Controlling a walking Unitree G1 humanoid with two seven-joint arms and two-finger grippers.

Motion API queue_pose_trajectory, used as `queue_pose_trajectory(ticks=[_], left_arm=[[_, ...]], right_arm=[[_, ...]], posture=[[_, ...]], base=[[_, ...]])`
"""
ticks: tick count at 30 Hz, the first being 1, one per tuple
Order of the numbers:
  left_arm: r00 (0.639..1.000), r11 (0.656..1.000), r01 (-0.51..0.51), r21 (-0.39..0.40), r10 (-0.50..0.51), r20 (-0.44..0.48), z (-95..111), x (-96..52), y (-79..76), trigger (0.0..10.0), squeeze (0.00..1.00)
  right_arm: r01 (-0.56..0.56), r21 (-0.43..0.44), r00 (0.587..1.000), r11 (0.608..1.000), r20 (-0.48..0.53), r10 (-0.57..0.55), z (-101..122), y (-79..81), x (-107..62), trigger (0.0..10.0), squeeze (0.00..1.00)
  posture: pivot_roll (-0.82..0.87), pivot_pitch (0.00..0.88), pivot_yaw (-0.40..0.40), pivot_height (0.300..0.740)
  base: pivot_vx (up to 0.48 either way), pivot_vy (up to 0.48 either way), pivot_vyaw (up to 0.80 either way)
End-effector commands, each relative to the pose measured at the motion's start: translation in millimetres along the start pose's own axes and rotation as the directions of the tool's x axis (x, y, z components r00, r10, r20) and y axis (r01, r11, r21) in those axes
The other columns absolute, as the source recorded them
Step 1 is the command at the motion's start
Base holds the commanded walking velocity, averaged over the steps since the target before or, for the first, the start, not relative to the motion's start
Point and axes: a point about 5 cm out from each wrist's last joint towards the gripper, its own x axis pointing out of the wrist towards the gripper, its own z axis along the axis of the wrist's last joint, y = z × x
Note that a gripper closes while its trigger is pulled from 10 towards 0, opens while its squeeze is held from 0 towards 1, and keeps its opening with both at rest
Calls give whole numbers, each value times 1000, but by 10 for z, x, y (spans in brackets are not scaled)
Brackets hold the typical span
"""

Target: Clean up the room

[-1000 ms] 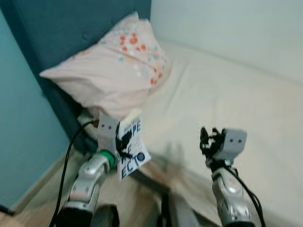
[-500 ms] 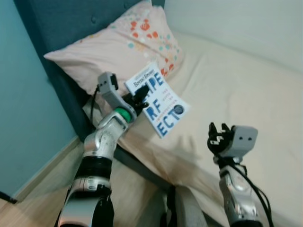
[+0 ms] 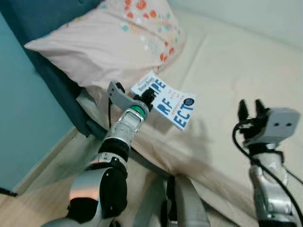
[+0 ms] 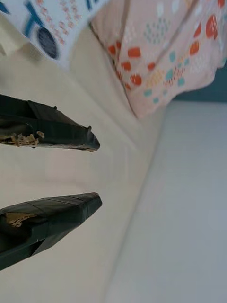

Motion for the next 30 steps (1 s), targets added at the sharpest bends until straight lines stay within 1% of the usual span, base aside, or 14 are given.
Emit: queue_pose_trajectory(ticks=[1, 9, 11, 12, 14, 18, 20, 21, 24, 25, 26, 27, 28, 30], left_arm=[[993, 999, 22, -38, -26, -114, -576, 25, -277, 10000, 0], [992, 995, -56, -78, 47, -113, -681, 8, -181, 10000, 0], [993, 980, -107, -165, 96, -74, -625, 25, -190, 10000, 0], [993, 980, -107, -165, 96, -74, -625, 25, -190, 10000, 0], [990, 968, -138, -210, 130, -51, -583, 38, -216, 10000, 0], [984, 967, -177, -184, 170, -51, -590, 36, -210, 10000, 0], [967, 961, -255, -104, 251, -53, -611, 15, -116, 10000, 0], [967, 961, -255, -104, 251, -53, -611, 15, -116, 10000, 0], [949, 948, -313, -61, 311, -49, -622, -12, -2, 10000, 0], [946, 947, -321, -33, 319, -50, -636, -21, 28, 10000, 59], [943, 944, -329, 1, 329, -54, -658, -31, 56, 10000, 251], [935, 937, -347, 38, 349, -55, -683, -45, 93, 10000, 620], [928, 928, -365, 75, 369, -57, -713, -63, 137, 10000, 863], [923, 922, -375, 95, 382, -57, -731, -74, 166, 10000, 863]], right_arm=[[44, -41, 999, 998, -10, -44, 41, -143, -50, 10000, 0], [31, -53, 999, 998, -33, -33, 84, -115, -132, 10000, 0], [15, -59, 999, 998, -50, -18, 125, -91, -206, 10000, 0], [15, -59, 999, 998, -50, -18, 125, -91, -206, 10000, 0], [8, -65, 998, 998, -68, -13, 146, -87, -267, 10000, 0], [10, -64, 996, 998, -82, -15, 146, -80, -311, 10000, 0], [10, -56, 996, 998, -90, -15, 138, -50, -334, 10000, 0], [10, -56, 996, 998, -90, -15, 138, -50, -334, 10000, 0], [3, -39, 996, 999, -90, -6, 141, 10, -324, 10000, 0], [-2, -30, 996, 1000, -88, 0, 148, 42, -311, 10000, 0], [-9, -24, 996, 1000, -87, 7, 152, 71, -301, 10000, 0], [-39, -4, 994, 999, -98, 38, 148, 113, -298, 10000, 0], [-73, 9, 991, 997, -114, 74, 138, 150, -302, 10000, 0], [-96, 18, 987, 995, -125, 98, 130, 172, -306, 10000, 0]], posture=[[-293, 307, 31, 581], [-349, 335, 23, 581], [-406, 365, 14, 581], [-406, 365, 14, 581], [-421, 370, 14, 581], [-421, 377, 15, 581], [-410, 384, 22, 581], [-410, 384, 22, 581], [-405, 385, 26, 581], [-403, 388, 24, 581], [-403, 388, 24, 581], [-403, 388, 24, 581], [-403, 388, 24, 581], [-403, 388, 24, 581]], base=[[0, 0, 0], [0, 0, 0], [0, 0, 0], [0, 0, 0], [0, 0, 0], [0, 0, 0], [0, 0, 0], [0, 0, 0], [0, 0, 0], [0, 0, 0], [0, 0, 0], [0, 0, 0], [0, 0, 0], [0, 0, 0]])
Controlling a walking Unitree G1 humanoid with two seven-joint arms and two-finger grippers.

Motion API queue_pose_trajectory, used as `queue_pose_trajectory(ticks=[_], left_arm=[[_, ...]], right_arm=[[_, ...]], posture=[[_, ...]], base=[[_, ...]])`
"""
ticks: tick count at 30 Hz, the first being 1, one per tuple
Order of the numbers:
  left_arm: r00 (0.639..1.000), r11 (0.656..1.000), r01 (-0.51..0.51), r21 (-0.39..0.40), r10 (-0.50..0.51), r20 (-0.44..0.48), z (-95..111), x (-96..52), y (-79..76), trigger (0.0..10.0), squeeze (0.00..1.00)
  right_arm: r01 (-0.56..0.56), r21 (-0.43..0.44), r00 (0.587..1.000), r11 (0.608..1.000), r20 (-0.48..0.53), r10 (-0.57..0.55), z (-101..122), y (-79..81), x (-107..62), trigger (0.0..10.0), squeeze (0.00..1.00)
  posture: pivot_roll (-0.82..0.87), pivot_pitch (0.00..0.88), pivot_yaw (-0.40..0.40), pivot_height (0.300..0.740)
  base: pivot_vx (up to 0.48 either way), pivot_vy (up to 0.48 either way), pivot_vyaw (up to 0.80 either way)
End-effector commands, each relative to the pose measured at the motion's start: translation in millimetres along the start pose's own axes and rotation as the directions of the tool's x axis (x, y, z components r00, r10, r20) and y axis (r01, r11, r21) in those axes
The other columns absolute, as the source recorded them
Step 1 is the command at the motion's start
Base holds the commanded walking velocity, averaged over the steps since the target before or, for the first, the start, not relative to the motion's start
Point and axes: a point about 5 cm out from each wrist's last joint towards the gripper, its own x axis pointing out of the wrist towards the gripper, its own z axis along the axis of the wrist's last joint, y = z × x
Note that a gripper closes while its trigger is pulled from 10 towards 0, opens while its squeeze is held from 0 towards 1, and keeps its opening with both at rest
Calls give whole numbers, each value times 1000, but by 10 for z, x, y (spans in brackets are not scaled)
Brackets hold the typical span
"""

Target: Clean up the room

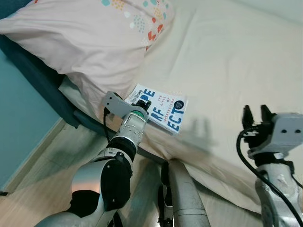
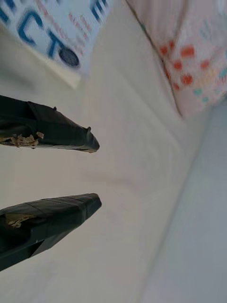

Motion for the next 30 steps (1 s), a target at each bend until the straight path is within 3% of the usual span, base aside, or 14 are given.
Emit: queue_pose_trajectory(ticks=[1, 2, 7, 12, 13, 14, 18, 19, 21, 23, 26, 29, 30], left_arm=[[985, 999, -9, 46, 17, -174, -681, -145, -23, 10000, 875], [983, 999, -5, 48, 14, -181, -707, -150, -10, 10000, 1000], [976, 999, 32, 7, -30, -216, -775, -173, -51, 10000, 1000], [971, 998, 50, 24, -44, -234, -796, -181, -79, 10000, 1000], [971, 997, 63, 49, -50, -233, -784, -177, -78, 10000, 843], [972, 995, 68, 68, -51, -230, -766, -169, -68, 10000, 0], [980, 989, 52, 141, -23, -198, -667, -129, 15, 10000, 0], [982, 980, 44, 194, -7, -190, -609, -103, 94, 10000, 0], [982, 980, 44, 194, -7, -190, -609, -103, 94, 10000, 0], [980, 968, 47, 248, 3, -197, -537, -71, 230, 10000, 0], [979, 961, 52, 273, 5, -206, -514, -60, 288, 10000, 0], [971, 931, 55, 360, 33, -236, -358, -28, 649, 10000, 0], [971, 931, 55, 360, 33, -236, -358, -28, 649, 10000, 0]], right_arm=[[-33, 8, 999, 999, -39, 33, -34, 14, -48, 10000, 0], [-44, -6, 998, 999, -48, 44, -35, -4, -51, 10000, 0], [-18, -39, 998, 999, -57, 16, -18, -145, -49, 10000, 0], [-5, -34, 998, 999, -58, 3, -38, -147, -36, 10000, 0], [-5, -27, 998, 1000, -57, 3, -47, -133, -26, 10000, 0], [-4, -23, 998, 1000, -56, 3, -54, -121, -16, 10000, 0], [-10, -6, 999, 1000, -52, 10, -71, -88, 24, 10000, 0], [-12, 1, 999, 1000, -48, 12, -78, -70, 52, 10000, 0], [-12, 1, 999, 1000, -48, 12, -78, -70, 52, 10000, 0], [-14, 11, 999, 1000, -42, 14, -82, -48, 77, 10000, 0], [-15, 14, 999, 1000, -40, 15, -85, -39, 84, 10000, 0], [-16, 32, 999, 999, -40, 18, -122, -5, 111, 10000, 0], [-16, 32, 999, 999, -40, 18, -122, -5, 111, 10000, 0]], posture=[[-403, 388, 24, 581], [-403, 388, 24, 581], [-378, 379, 25, 581], [-348, 366, 29, 581], [-337, 364, 32, 581], [-325, 359, 35, 581], [-280, 345, 46, 581], [-257, 335, 55, 581], [-257, 335, 55, 581], [-233, 325, 64, 581], [-233, 325, 64, 581], [-182, 314, 68, 581], [-182, 314, 68, 581]], base=[[0, 0, 0], [0, 0, 0], [0, 0, 0], [0, 0, 0], [0, 0, 0], [0, 0, 0], [0, 0, 0], [0, 0, 0], [0, 0, 0], [0, 0, 0], [0, 0, 0], [0, 0, 0], [0, 0, 0]])
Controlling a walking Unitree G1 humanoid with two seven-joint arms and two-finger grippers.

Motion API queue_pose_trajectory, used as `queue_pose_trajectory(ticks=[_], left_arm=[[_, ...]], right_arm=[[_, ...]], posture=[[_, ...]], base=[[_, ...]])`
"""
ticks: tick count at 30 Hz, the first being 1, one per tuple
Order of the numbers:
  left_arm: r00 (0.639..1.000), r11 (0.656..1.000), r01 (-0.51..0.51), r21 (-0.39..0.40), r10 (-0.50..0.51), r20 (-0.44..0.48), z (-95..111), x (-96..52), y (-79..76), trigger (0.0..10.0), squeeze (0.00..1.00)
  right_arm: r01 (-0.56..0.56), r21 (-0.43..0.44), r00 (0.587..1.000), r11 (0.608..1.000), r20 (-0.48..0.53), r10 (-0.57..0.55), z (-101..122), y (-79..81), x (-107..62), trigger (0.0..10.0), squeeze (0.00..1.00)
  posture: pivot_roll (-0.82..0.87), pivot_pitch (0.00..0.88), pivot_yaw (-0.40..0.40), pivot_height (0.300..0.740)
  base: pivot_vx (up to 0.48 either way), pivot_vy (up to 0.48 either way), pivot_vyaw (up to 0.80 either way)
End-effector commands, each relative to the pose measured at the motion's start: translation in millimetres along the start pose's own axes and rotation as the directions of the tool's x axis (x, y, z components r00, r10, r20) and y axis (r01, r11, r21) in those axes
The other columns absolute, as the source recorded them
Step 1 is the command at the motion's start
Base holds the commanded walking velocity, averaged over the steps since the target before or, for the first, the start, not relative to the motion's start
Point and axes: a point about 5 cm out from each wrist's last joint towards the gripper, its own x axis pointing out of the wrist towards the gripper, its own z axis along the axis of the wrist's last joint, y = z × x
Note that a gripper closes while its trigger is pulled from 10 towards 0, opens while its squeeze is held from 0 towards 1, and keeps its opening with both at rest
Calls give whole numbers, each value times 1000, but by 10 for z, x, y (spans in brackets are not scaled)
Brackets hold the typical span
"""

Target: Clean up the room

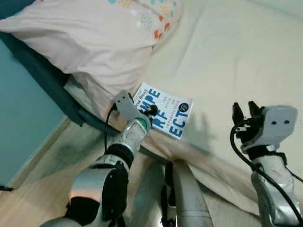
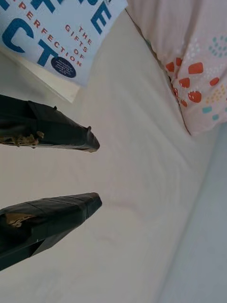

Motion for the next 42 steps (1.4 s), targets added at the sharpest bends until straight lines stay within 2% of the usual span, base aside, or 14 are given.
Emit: queue_pose_trajectory(ticks=[1, 7, 13, 25, 26, 27, 28, 29, 31, 32, 33, 36, 37, 42], left_arm=[[987, 996, -86, 21, 88, -136, -322, -49, 360, 10000, 0], [989, 1000, -16, -2, 15, -147, -276, -108, 390, 10000, 0], [951, 958, 264, -109, -277, -136, -44, -322, 245, 10000, 0], [955, 956, 292, 25, -290, -52, 268, -738, 467, 10000, 0], [932, 914, 363, 181, -358, -63, 290, -827, 427, 10000, 0], [932, 914, 363, 181, -358, -63, 290, -827, 427, 10000, 0], [900, 832, 434, 344, -420, -120, 273, -919, 382, 10000, 0], [900, 832, 434, 344, -420, -120, 273, -919, 382, 10000, 0], [811, 504, 562, 656, -492, -316, 151, -1097, 296, 10000, 0], [811, 504, 562, 656, -492, -316, 151, -1097, 296, 10000, 0], [794, 399, 575, 714, -481, -372, 94, -1098, 269, 10000, 0], [797, 375, 571, 731, -467, -383, 45, -1039, 218, 10000, 0], [819, 398, 546, 737, -439, -370, -11, -911, 164, 10000, 0], [842, 360, 525, 771, -355, -407, -322, -554, -96, 10000, 0]], right_arm=[[7, 19, 1000, 1000, -17, -7, -69, -3, -19, 10000, 0], [2, 27, 1000, 1000, -2, -2, -62, 32, 28, 10000, 0], [3, 30, 1000, 1000, 1, -3, -80, 31, 12, 10000, 0], [4, 42, 1000, 999, 6, -4, -109, 62, 17, 10000, 0], [2, 43, 1000, 999, 7, -2, -109, 65, 21, 10000, 0], [2, 43, 1000, 999, 7, -2, -109, 65, 21, 10000, 0], [0, 43, 1000, 999, 8, -1, -107, 64, 24, 10000, 0], [0, 43, 1000, 999, 8, -1, -107, 64, 24, 10000, 0], [-2, 43, 1000, 999, 5, 2, -119, 55, 27, 10000, 0], [-2, 43, 1000, 999, 5, 2, -119, 55, 27, 10000, 0], [-3, 44, 1000, 999, 5, 3, -124, 53, 29, 10000, 0], [-3, 45, 1000, 999, 6, 3, -124, 57, 35, 10000, 0], [-3, 46, 1000, 999, 10, 3, -116, 64, 48, 10000, 0], [-7, 52, 1000, 999, 28, 6, -76, 82, 95, 10000, 0]], posture=[[-182, 302, 66, 581], [-172, 299, 65, 581], [-171, 289, 66, 581], [-145, 289, 72, 581], [-145, 289, 72, 581], [-145, 289, 72, 581], [-136, 292, 66, 581], [-136, 292, 66, 581], [-124, 297, 62, 581], [-124, 297, 62, 581], [-124, 297, 62, 581], [-124, 297, 62, 581], [-123, 299, 64, 581], [-134, 301, 56, 581]], base=[[0, 0, 0], [0, 0, 0], [0, 0, 0], [0, 0, 0], [0, 0, 0], [0, 0, 0], [0, 0, 0], [0, 0, 0], [0, 0, 0], [0, 0, 0], [0, 0, 0], [0, 0, 0], [0, 0, 0], [0, 0, 0]])
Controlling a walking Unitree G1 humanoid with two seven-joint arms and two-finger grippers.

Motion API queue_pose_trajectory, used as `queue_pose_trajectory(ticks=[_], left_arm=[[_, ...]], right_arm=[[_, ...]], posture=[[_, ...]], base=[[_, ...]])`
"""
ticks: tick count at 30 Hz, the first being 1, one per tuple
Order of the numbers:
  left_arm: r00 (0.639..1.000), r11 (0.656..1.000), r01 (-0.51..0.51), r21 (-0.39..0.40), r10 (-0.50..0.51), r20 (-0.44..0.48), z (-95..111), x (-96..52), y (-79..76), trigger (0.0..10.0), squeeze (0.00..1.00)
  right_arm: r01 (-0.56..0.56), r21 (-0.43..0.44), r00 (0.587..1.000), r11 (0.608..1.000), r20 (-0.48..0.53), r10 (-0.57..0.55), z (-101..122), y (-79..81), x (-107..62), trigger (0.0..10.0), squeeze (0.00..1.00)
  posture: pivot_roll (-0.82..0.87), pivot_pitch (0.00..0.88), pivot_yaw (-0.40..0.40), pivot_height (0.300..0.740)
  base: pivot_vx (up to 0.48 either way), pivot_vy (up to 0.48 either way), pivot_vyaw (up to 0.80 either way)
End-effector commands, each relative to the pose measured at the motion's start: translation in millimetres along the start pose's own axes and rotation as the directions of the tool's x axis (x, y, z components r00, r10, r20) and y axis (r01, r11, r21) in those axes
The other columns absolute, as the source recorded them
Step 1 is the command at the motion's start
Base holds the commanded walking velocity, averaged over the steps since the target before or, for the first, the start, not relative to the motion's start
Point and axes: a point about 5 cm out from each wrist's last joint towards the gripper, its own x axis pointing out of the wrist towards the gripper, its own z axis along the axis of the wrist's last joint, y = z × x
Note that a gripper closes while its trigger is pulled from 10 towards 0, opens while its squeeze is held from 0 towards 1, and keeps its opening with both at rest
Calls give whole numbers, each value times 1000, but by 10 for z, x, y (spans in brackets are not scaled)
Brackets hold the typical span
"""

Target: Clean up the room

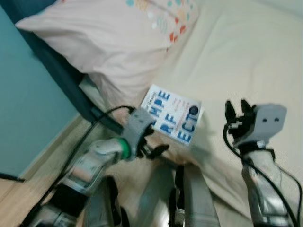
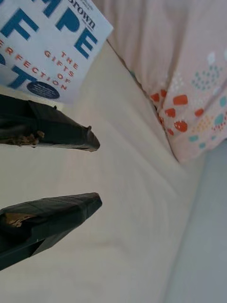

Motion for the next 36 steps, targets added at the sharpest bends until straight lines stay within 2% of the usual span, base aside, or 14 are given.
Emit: queue_pose_trajectory(ticks=[1, 4, 6, 9, 10, 11, 13, 15, 19, 24, 29, 31, 34, 36], left_arm=[[997, 1000, 2, 14, -1, -72, -168, 102, -82, 10000, 0], [996, 1000, -14, -2, 14, -92, -159, 219, -104, 10000, 0], [987, 997, -63, 38, 67, -143, -153, 439, -147, 10000, 0], [989, 999, -42, 4, 42, -142, -119, 508, -165, 10000, 0], [989, 999, -42, 4, 42, -142, -119, 508, -165, 10000, 0], [995, 998, 15, -63, -22, -98, -64, 477, -152, 10000, 0], [996, 996, 42, -73, -48, -75, -42, 428, -94, 10000, 0], [997, 996, 53, -66, -57, -60, -34, 378, -34, 10000, 0], [997, 998, 54, -25, -55, -55, -104, 85, 210, 10000, 0], [993, 997, 64, 37, -60, -102, -256, -38, 252, 10000, 0], [987, 999, 40, -6, -41, -158, -472, 43, 182, 10000, 0], [989, 1000, -18, -19, 15, -145, -466, 155, 176, 10000, 0], [990, 999, -30, -22, 27, -140, -459, 171, 172, 10000, 0], [993, 997, -81, 0, 80, -91, -353, 285, 174, 10000, 0]], right_arm=[[5, 11, 1000, 1000, -11, -4, -31, -16, -27, 10000, 0], [3, 10, 1000, 1000, -9, -3, -28, -16, -17, 10000, 0], [4, 5, 1000, 1000, -3, -4, -13, -26, 2, 10000, 0], [8, 4, 1000, 1000, 2, -8, 0, -29, 1, 10000, 0], [8, 4, 1000, 1000, 2, -8, 0, -29, 1, 10000, 0], [14, 3, 1000, 1000, 0, -14, -6, -40, -20, 10000, 0], [20, 4, 1000, 1000, -8, -20, -25, -55, -47, 10000, 0], [26, 6, 1000, 1000, -15, -26, -44, -67, -67, 10000, 0], [27, 13, 999, 1000, -21, -27, -61, -52, -69, 10000, 0], [22, 20, 1000, 1000, -21, -21, -66, -27, -55, 10000, 0], [14, 23, 1000, 1000, -21, -13, -65, -12, -40, 10000, 0], [12, 24, 1000, 1000, -18, -12, -51, -12, -36, 10000, 0], [12, 24, 1000, 1000, -17, -11, -47, -12, -36, 10000, 0], [3, 26, 1000, 1000, -16, -2, -42, -2, -30, 10000, 0]], posture=[[-134, 301, 56, 581], [-141, 300, 54, 581], [-152, 301, 59, 581], [-162, 304, 61, 581], [-162, 304, 61, 581], [-162, 304, 61, 581], [-162, 304, 61, 581], [-162, 304, 61, 581], [-135, 316, 68, 581], [-123, 318, 61, 581], [-130, 321, 52, 581], [-130, 321, 52, 581], [-130, 321, 52, 581], [-147, 320, 43, 581]], base=[[0, 0, 0], [0, 0, 0], [0, 0, 0], [0, 0, 0], [0, 0, 0], [0, 0, 0], [0, 0, 0], [0, 0, 0], [0, 0, 0], [0, 0, 0], [0, 0, 0], [0, 0, 0], [0, 0, 0], [0, 0, 0]])
